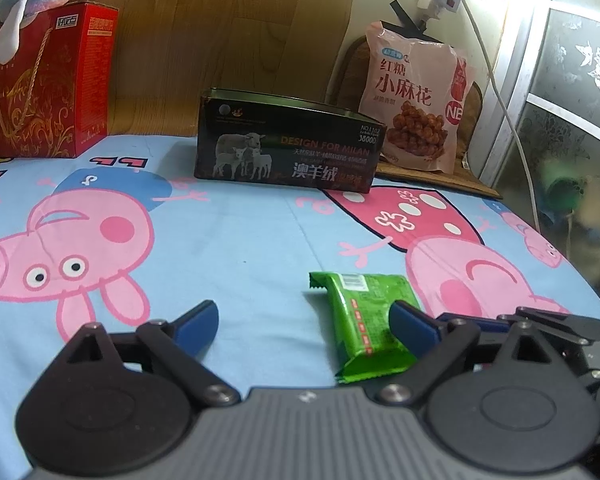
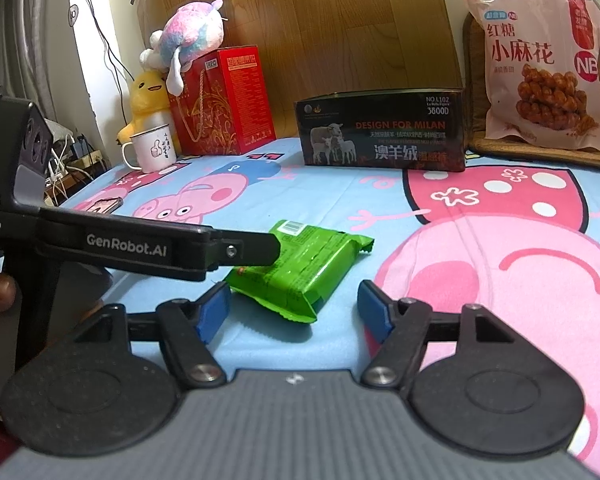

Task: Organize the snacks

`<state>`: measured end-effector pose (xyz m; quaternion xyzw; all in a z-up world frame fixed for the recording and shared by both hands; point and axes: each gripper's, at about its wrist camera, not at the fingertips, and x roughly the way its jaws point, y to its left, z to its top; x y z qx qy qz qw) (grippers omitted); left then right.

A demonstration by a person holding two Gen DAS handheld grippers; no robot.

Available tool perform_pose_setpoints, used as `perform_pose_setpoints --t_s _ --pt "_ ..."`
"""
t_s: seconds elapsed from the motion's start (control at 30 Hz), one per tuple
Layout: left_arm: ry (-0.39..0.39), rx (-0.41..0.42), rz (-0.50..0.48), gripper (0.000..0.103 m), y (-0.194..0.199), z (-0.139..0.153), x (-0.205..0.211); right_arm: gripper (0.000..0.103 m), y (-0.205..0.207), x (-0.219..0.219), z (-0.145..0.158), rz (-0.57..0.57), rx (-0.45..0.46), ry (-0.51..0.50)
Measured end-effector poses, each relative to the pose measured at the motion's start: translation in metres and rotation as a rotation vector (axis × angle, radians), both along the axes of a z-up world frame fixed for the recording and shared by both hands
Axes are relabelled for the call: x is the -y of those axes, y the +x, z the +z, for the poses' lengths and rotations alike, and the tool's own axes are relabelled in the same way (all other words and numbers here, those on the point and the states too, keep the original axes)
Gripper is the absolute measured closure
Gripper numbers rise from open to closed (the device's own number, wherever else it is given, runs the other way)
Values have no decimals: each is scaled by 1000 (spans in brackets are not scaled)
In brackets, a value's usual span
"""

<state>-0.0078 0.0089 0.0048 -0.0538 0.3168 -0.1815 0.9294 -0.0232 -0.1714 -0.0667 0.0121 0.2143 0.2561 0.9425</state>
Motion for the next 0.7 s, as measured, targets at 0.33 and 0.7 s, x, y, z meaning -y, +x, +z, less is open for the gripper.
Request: perform_pose_setpoints --t_s 0.33,0.7 --pt "14 4 6 7 0 0 1 31 0 0 0 0 1 0" --pt "37 10 42 7 -1 0 0 30 -1 0 0 -1 3 -3"
